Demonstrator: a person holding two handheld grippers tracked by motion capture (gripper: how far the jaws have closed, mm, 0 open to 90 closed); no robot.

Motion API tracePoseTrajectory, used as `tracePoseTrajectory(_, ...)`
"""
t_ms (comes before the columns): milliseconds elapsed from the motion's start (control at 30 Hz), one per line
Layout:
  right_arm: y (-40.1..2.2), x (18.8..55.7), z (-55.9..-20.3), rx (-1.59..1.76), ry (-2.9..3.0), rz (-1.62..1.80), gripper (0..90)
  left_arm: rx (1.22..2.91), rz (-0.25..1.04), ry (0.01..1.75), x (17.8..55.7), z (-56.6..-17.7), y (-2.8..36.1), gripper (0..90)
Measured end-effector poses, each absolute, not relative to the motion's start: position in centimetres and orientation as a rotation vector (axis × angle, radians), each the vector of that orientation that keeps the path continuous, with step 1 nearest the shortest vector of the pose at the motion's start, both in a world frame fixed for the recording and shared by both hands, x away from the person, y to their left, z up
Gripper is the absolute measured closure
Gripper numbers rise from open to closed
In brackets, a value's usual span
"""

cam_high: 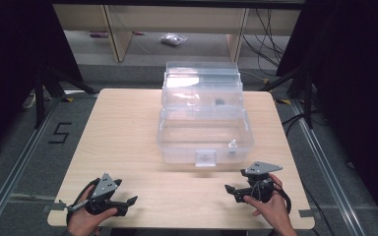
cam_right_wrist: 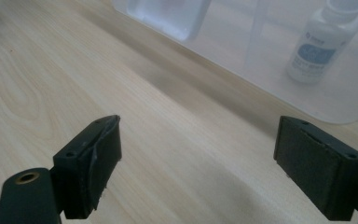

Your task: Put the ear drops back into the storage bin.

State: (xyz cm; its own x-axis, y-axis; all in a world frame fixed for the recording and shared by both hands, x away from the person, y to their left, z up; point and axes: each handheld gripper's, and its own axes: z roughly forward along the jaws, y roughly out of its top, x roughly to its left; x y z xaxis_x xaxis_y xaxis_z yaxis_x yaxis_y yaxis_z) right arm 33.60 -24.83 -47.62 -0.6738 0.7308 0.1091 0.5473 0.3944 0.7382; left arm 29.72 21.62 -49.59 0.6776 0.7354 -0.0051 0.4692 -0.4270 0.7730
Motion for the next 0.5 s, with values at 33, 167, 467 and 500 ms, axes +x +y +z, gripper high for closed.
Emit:
tracePoseTrajectory(33, -24.8, 33.3, -47.6, 1.156, 2.417, 1.136, 16.0, 2.1, 0.429, 0.924, 29.7, -49.6, 21.6, 18.8)
tracePoseTrajectory(167, -25.2, 32.9, -48.0, 1.198, 2.409, 1.123, 15.9, 2.099, 0.425, 0.93, 29.7, -49.6, 21.6, 18.8)
tracePoseTrajectory(467, -25.8, 32.0, -48.7, 1.202, 2.432, 1.114, 16.0, 2.104, 0.444, 0.932, 29.7, -49.6, 21.5, 18.7)
tracePoseTrajectory(500, -25.9, 32.0, -48.7, 1.195, 2.434, 1.117, 16.0, 2.107, 0.439, 0.927, 29.7, -49.6, 21.5, 18.8)
